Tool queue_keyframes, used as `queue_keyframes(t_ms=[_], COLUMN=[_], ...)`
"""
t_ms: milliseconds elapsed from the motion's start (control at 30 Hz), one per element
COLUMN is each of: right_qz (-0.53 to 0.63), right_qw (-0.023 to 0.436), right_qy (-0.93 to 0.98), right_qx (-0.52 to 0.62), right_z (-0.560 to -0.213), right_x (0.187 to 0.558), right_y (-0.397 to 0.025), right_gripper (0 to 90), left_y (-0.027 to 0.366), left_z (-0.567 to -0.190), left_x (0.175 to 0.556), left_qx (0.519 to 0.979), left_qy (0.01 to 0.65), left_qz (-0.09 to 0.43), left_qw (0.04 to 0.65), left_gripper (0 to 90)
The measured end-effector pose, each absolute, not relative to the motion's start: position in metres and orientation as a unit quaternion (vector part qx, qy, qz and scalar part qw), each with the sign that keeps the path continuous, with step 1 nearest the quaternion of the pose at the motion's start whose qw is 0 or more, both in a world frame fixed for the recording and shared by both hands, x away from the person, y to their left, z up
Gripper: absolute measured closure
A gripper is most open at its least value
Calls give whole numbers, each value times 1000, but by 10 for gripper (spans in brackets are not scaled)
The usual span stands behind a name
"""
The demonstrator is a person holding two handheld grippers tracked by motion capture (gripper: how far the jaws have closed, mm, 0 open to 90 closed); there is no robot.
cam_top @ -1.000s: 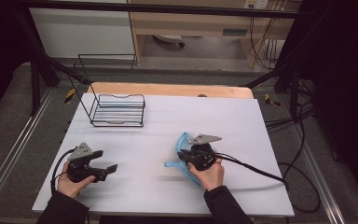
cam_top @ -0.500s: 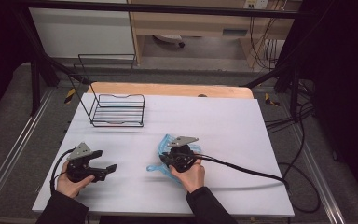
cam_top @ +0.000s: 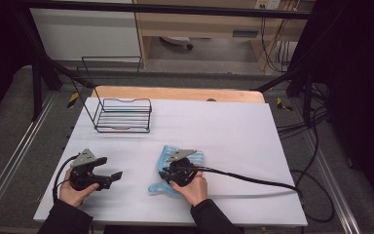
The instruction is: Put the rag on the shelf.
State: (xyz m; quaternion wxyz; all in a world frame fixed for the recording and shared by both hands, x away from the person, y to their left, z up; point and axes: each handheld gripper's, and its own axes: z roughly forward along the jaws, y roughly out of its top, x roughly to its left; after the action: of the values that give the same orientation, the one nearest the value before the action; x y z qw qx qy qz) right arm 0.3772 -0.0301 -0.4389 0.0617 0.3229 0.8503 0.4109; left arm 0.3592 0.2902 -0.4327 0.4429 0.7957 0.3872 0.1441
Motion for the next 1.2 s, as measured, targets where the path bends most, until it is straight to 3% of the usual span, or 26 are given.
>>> queue_keyframes(t_ms=[100,133,200,233,333,467,667,800,1200], right_qz=[417,429,438,438,445,450,437,435,421], right_qw=[59,57,65,65,85,86,91,90,79], right_qy=[850,845,840,840,834,819,806,797,805], right_qx=[318,315,313,313,316,346,388,410,411], right_z=[-439,-435,-428,-428,-413,-405,-411,-425,-444], right_x=[376,375,374,374,374,376,371,360,342], right_y=[-30,-31,-34,-34,-49,-81,-121,-145,-147], right_gripper=[671,557,438,438,327,278,258,305,459], left_y=[290,290,289,289,286,276,249,221,156], left_z=[-433,-432,-432,-431,-428,-421,-411,-411,-432], left_x=[359,359,359,359,357,354,357,363,372], left_qx=[796,796,796,796,794,794,800,814,831], left_qy=[387,387,388,388,390,387,387,385,387], left_qz=[144,144,144,144,143,146,134,119,60], left_qw=[442,442,442,441,444,444,439,418,395], left_gripper=[117,118,118,118,124,154,226,270,387])
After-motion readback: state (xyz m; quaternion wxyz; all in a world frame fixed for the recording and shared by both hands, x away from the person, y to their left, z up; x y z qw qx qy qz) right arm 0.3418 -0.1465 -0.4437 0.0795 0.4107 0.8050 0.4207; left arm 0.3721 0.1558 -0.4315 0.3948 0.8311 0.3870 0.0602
